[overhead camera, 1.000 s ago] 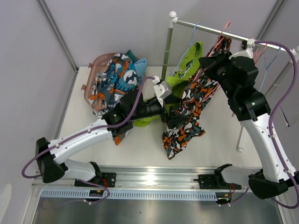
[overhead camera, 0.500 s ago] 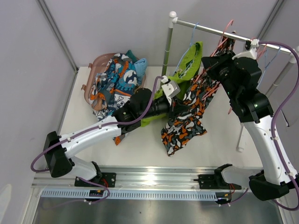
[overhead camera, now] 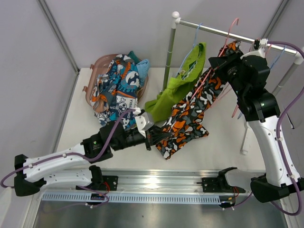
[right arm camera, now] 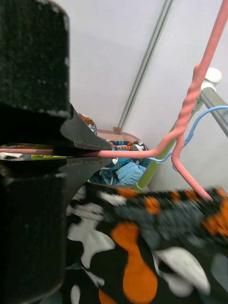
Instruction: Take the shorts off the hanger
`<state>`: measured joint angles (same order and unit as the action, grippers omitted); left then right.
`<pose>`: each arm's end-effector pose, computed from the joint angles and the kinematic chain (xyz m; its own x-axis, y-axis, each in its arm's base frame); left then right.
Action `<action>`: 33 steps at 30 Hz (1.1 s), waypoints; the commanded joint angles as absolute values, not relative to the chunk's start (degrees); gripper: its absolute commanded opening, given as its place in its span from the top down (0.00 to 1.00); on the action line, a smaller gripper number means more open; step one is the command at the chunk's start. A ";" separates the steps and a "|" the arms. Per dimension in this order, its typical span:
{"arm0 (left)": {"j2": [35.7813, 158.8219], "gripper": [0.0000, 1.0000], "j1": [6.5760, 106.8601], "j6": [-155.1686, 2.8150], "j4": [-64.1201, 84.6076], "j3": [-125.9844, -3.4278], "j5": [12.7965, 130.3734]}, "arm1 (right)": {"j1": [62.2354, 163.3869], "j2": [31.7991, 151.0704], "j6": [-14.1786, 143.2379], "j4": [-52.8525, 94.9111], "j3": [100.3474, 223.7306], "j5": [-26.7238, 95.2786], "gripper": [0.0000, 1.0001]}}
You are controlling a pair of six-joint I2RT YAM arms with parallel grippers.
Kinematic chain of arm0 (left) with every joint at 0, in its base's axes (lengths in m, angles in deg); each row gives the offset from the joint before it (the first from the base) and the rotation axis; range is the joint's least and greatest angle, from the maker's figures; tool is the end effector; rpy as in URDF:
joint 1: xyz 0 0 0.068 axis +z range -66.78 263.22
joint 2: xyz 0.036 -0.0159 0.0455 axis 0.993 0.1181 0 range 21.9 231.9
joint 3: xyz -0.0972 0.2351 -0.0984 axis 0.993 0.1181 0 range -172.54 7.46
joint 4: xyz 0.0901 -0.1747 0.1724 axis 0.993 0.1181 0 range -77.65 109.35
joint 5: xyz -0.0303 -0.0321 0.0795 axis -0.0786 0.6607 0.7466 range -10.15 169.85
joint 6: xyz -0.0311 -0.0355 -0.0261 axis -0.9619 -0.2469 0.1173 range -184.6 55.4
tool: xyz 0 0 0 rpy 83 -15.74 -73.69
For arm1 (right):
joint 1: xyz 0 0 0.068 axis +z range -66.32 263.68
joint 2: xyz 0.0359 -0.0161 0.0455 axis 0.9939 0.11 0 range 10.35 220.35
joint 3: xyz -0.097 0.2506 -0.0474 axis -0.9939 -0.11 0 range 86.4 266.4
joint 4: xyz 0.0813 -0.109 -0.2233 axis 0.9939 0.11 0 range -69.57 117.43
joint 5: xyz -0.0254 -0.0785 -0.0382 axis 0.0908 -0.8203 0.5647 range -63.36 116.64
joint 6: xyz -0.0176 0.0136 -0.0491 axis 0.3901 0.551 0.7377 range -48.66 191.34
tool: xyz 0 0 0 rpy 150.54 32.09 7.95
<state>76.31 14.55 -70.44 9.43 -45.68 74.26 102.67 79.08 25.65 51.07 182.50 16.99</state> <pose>0.0776 -0.2082 0.3859 -0.0876 -0.0542 -0.9947 0.9585 0.2672 -0.0990 0.2129 0.0669 0.5193 -0.1539 0.6931 -0.7042 -0.0750 0.7025 0.7077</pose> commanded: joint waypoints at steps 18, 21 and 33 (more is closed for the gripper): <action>94.02 1.00 13.34 -70.76 8.65 -53.15 89.82 | 100.46 78.30 18.44 46.01 181.86 23.12 1.00; 98.87 1.00 13.87 -69.08 10.93 -60.28 94.77 | 103.53 75.75 16.07 45.13 178.27 23.21 1.00; 109.54 1.00 20.64 -73.73 19.29 -77.80 93.74 | 106.63 72.31 17.19 50.05 180.35 21.99 1.00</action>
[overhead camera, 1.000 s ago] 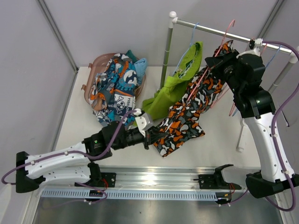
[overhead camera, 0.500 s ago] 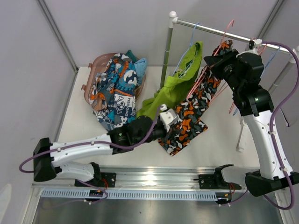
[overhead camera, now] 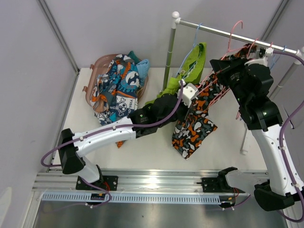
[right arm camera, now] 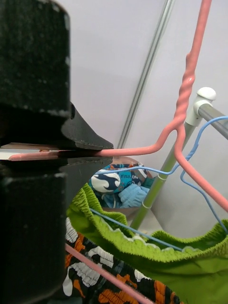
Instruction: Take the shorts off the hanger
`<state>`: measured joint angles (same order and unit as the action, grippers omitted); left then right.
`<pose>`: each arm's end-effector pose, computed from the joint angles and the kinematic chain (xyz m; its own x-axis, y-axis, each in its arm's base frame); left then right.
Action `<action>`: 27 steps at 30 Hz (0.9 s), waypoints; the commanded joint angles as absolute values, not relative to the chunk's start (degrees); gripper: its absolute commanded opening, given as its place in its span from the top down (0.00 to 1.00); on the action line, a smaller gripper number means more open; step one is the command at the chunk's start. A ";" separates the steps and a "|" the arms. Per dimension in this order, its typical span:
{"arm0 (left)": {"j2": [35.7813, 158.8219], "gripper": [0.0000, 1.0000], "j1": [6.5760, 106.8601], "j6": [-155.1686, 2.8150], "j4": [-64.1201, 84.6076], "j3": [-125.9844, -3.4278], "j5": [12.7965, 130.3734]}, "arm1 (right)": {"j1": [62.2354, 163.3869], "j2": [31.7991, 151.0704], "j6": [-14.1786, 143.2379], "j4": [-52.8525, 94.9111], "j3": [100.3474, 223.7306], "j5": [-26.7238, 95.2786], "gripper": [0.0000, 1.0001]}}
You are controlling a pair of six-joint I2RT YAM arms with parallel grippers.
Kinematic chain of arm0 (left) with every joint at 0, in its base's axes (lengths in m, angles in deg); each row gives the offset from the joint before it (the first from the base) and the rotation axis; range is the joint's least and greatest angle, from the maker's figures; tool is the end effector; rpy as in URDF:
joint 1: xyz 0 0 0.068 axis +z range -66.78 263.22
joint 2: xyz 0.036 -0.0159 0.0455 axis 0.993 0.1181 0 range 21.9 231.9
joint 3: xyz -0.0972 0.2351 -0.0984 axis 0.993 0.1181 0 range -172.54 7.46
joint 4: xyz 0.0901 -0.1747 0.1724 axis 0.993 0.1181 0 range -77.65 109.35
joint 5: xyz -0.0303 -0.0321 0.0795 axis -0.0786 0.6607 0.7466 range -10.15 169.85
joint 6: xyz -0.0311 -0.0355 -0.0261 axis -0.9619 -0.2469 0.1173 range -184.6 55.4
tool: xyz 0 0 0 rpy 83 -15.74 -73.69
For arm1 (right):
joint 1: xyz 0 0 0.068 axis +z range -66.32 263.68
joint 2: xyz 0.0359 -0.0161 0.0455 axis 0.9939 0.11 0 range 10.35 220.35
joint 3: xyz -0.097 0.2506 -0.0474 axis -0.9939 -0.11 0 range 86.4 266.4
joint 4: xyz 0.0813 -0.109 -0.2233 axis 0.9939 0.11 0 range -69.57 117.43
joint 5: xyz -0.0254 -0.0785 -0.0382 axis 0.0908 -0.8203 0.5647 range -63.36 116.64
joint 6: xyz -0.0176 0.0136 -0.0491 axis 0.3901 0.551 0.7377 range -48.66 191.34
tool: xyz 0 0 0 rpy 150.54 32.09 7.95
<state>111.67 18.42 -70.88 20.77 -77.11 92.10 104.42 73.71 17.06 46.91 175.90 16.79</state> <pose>0.1662 -0.3354 0.3894 -0.1869 0.1459 -0.9715 0.7806 0.6224 -0.0567 0.1931 0.0666 0.5107 -0.1566 0.7961 -0.5846 -0.1058 0.5750 0.8113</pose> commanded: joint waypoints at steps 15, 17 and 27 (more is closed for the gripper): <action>75.87 1.00 19.06 -77.07 30.11 -51.36 104.80 | 88.36 77.86 0.45 34.20 176.62 44.36 1.00; 73.23 1.00 19.06 -77.52 26.96 -48.01 105.33 | 87.82 77.33 -5.97 29.16 172.38 49.56 1.00; 85.43 1.00 19.06 -76.82 16.06 -54.13 102.79 | 91.24 72.85 -21.11 23.15 166.73 53.09 1.00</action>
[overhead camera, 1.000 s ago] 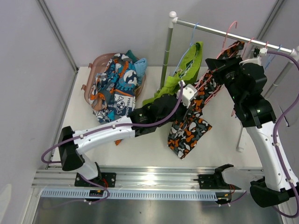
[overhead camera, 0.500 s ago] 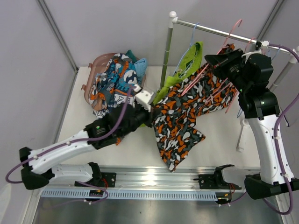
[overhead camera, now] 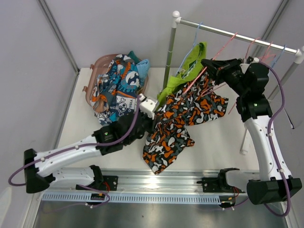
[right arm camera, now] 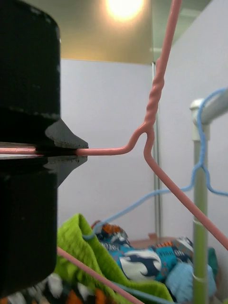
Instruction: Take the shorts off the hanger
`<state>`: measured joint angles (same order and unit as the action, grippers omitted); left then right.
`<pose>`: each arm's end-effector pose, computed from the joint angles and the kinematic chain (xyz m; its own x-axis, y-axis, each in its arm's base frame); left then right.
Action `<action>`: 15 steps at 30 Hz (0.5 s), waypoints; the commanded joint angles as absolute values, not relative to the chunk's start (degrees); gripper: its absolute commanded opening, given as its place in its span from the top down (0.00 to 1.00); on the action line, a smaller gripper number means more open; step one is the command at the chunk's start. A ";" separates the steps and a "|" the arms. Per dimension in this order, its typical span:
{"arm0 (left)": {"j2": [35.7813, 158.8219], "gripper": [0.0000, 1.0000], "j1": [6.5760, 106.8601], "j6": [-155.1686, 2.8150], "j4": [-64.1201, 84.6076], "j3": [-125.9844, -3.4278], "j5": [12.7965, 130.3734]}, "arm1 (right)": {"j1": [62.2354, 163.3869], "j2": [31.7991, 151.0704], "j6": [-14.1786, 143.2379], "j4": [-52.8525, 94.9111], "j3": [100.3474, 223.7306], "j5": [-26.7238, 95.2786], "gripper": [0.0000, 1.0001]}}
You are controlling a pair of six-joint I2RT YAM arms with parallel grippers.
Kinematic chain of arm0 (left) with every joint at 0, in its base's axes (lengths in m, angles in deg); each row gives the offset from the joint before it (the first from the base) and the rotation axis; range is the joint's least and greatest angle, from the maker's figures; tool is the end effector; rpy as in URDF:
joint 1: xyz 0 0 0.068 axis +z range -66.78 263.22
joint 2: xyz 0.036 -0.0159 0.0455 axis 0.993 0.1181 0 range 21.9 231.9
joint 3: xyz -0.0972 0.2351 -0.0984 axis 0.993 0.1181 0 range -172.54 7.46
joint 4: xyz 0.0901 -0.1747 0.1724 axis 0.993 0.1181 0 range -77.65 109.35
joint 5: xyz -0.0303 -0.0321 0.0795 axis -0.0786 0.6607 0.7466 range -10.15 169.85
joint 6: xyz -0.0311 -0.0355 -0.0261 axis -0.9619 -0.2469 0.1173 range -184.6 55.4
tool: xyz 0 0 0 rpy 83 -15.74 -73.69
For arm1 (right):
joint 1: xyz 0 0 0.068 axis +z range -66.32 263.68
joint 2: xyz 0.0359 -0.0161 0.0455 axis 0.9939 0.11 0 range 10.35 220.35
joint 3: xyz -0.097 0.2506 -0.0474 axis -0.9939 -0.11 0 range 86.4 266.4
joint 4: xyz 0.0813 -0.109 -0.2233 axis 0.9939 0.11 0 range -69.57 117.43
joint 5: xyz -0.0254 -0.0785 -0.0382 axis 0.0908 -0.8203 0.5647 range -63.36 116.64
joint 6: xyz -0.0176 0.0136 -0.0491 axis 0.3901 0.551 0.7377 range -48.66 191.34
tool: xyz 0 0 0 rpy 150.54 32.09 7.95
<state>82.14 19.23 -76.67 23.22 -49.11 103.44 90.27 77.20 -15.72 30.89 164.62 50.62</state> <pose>0.1184 -0.2100 0.3601 -0.2445 0.0638 -0.9676 0.6162 0.7807 -0.1042 0.2478 0.0431 0.4651 -0.5070 0.8600 -0.0577 -0.0419 0.0423 0.9982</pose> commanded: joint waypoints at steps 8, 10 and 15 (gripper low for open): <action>99.93 1.00 19.14 -74.53 17.61 -68.02 101.91 | 92.39 71.00 -22.01 25.52 171.65 53.97 1.00; 101.26 1.00 19.06 -75.23 19.11 -68.65 100.42 | 92.04 71.44 -20.16 27.81 173.76 53.44 1.00; 96.70 1.00 15.56 -77.25 23.32 -65.05 104.17 | 88.53 74.86 -17.61 27.38 173.86 55.90 1.00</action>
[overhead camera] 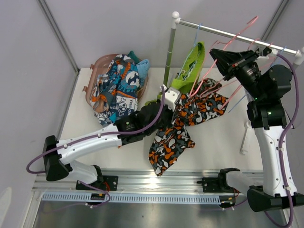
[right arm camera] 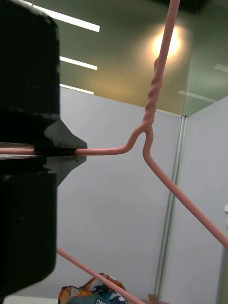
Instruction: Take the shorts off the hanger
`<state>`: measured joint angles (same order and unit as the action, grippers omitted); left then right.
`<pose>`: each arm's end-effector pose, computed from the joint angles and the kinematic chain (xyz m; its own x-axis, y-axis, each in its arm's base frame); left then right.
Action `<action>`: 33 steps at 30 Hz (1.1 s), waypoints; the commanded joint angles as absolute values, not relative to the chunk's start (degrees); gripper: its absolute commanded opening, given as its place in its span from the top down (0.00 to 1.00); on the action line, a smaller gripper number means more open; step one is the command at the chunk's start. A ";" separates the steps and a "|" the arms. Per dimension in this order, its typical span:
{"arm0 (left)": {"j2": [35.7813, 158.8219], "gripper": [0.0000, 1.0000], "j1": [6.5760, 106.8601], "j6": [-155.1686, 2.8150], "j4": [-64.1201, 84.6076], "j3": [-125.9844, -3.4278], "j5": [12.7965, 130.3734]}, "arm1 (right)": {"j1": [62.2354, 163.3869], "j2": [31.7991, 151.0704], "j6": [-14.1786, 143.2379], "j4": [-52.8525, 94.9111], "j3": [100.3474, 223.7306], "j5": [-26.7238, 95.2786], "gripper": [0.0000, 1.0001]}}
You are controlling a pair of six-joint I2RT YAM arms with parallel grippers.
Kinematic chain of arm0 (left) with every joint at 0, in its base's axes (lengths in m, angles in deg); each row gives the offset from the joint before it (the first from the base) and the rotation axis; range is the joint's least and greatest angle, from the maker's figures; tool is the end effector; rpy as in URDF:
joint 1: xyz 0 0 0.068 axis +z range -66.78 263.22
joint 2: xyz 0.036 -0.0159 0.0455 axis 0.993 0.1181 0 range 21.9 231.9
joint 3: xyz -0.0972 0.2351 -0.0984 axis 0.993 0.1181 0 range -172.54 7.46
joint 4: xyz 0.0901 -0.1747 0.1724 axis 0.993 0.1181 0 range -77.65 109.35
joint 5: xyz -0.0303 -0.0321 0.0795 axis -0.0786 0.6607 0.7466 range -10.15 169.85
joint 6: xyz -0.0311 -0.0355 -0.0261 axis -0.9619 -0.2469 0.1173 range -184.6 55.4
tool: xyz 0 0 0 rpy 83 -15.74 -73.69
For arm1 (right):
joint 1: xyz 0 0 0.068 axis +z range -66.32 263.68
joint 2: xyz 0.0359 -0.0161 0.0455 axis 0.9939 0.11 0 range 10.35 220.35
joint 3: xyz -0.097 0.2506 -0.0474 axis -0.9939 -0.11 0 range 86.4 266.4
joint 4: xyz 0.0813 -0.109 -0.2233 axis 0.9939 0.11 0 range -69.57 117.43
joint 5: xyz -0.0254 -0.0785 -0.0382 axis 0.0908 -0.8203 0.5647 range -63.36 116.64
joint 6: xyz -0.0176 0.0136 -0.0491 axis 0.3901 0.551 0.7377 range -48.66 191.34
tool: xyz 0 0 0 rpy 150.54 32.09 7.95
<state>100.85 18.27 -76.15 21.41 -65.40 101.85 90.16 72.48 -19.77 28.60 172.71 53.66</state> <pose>0.1488 -0.2868 0.3783 -0.2460 0.0878 -0.9653 0.6508 0.7530 -0.0974 0.1940 0.0383 0.5312 -0.5396 0.8351 -0.1067 -0.2637 -0.0473 0.9634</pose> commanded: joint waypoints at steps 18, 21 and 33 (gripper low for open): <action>79.46 1.00 6.83 -69.98 50.58 -78.31 131.17 | 84.21 79.71 -7.32 28.17 168.32 55.02 1.00; 81.48 1.00 14.64 -65.05 49.44 -85.16 126.88 | 84.21 77.95 -6.70 28.78 166.48 56.25 1.00; 117.34 1.00 57.26 -51.05 40.07 -143.27 110.36 | 82.63 69.86 -1.87 30.63 159.89 58.36 0.17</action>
